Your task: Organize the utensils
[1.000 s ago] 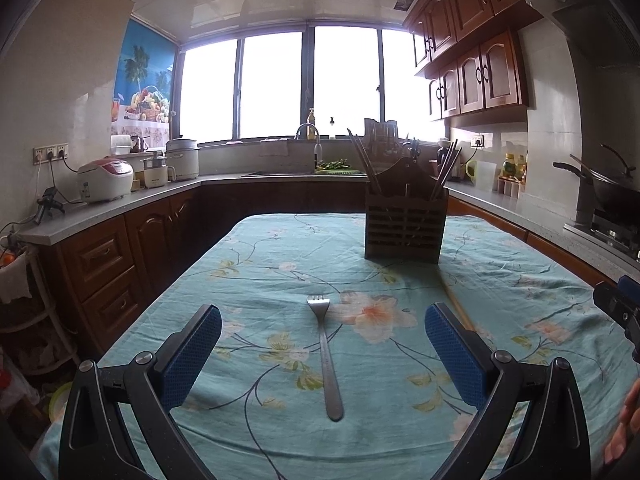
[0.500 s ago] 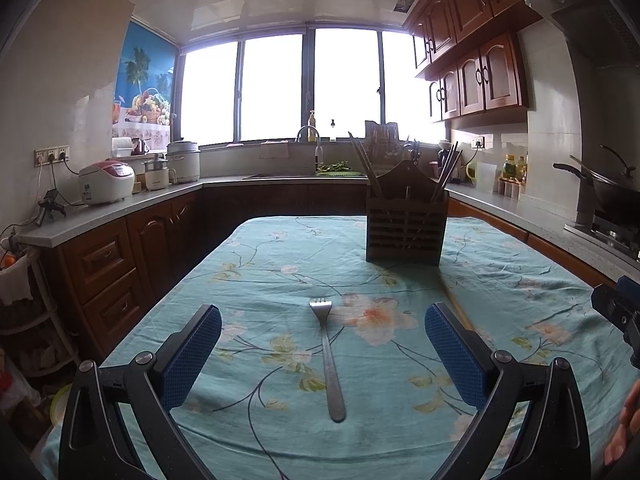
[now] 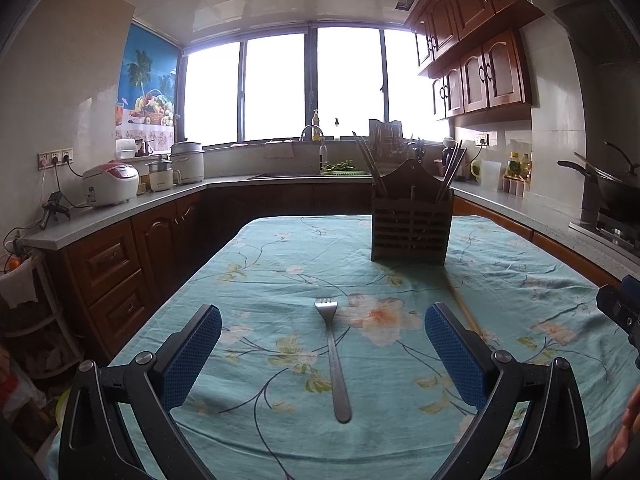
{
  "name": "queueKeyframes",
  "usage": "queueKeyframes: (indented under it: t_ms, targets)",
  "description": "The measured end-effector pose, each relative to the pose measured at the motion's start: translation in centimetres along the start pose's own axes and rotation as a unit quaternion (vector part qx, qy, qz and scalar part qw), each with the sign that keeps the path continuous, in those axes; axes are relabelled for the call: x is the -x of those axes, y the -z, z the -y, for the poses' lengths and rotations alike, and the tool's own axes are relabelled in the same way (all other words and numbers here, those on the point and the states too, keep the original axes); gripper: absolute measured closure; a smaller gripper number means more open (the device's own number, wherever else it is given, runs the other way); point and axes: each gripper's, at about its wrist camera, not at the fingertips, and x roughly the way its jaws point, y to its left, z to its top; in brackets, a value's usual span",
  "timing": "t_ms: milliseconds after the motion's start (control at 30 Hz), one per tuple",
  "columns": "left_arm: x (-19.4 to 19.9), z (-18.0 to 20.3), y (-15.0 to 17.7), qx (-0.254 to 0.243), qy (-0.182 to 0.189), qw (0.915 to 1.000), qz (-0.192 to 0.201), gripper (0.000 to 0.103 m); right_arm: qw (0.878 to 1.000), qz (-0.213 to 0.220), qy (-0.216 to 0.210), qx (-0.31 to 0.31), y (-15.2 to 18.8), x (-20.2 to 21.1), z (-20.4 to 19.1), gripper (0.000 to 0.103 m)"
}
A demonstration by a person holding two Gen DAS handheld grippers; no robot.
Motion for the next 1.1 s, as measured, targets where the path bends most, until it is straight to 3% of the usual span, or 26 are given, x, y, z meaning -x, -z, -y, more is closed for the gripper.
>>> queueKeyframes:
  t_ms: [1100]
  targets:
    - [0.6, 1.1, 0.1, -0.010, 0.002, 0.9999, 0.010, 0.001, 1.000, 0.009, -0.008, -0.003, -0.1, 0.2, -0.2, 0.000]
